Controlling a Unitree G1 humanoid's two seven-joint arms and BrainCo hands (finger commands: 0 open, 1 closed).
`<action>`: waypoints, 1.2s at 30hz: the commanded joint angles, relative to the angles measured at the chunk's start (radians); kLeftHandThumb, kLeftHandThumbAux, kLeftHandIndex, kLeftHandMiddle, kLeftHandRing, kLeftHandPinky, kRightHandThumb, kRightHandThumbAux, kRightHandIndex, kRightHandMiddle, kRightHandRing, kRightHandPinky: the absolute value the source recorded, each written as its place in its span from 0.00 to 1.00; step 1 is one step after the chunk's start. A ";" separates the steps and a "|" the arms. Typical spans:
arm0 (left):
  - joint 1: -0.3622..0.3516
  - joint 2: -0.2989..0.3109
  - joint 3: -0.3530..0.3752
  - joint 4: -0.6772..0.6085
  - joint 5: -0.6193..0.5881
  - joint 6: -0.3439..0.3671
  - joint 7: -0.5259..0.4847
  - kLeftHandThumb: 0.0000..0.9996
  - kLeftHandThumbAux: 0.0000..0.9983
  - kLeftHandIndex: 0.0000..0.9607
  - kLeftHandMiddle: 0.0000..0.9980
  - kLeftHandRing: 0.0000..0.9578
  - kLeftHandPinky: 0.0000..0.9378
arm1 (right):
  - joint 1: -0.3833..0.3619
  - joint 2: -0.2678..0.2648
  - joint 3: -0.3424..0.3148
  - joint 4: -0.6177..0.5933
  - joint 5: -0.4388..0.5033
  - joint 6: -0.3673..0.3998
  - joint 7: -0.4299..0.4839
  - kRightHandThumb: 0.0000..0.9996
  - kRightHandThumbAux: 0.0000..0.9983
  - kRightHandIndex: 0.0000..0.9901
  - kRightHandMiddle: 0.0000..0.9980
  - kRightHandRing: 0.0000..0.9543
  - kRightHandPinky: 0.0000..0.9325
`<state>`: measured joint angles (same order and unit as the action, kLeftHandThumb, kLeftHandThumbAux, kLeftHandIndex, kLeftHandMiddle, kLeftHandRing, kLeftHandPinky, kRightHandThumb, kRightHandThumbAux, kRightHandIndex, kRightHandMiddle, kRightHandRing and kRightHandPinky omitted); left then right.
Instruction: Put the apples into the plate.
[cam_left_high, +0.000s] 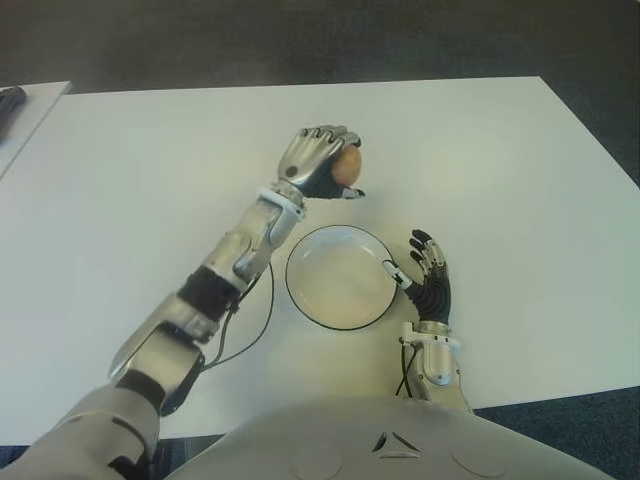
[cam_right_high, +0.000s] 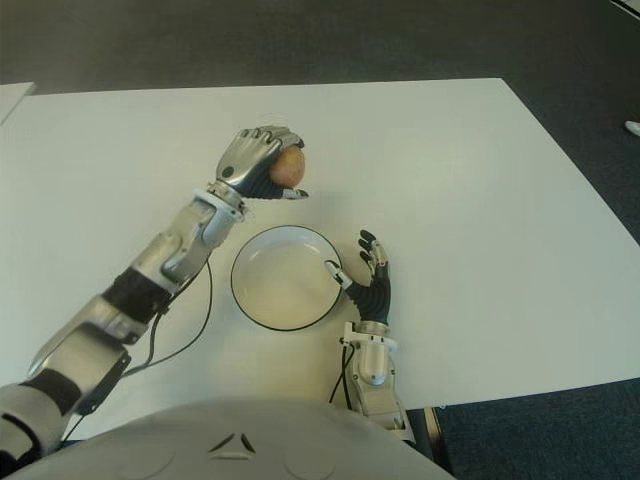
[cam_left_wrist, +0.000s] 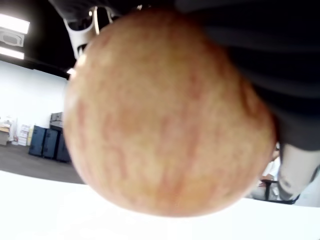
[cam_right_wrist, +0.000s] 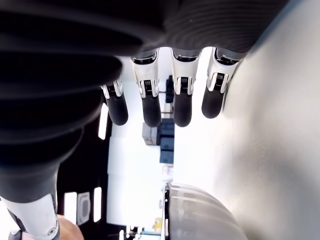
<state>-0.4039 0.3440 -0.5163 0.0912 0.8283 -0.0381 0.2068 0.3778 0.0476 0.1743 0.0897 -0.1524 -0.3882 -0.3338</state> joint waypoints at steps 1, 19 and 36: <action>0.077 0.010 0.014 -0.098 0.002 0.013 -0.070 0.98 0.65 0.41 0.50 0.53 0.62 | 0.050 0.071 0.006 0.095 0.014 0.082 -0.012 0.43 0.67 0.16 0.17 0.16 0.19; 0.402 0.045 0.039 -0.461 0.115 0.053 -0.204 0.95 0.65 0.41 0.50 0.55 0.85 | 0.073 0.055 0.021 0.059 -0.002 0.122 -0.004 0.40 0.70 0.15 0.19 0.18 0.21; 0.601 -0.006 0.015 -0.497 0.242 0.087 -0.214 0.95 0.65 0.41 0.50 0.55 0.86 | 0.061 0.057 0.014 0.085 0.010 0.091 -0.002 0.39 0.69 0.15 0.19 0.20 0.24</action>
<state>0.1847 0.3504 -0.4953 -0.3959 1.0448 0.0376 0.0093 0.3835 0.0465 0.1807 0.0803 -0.1656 -0.3678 -0.3440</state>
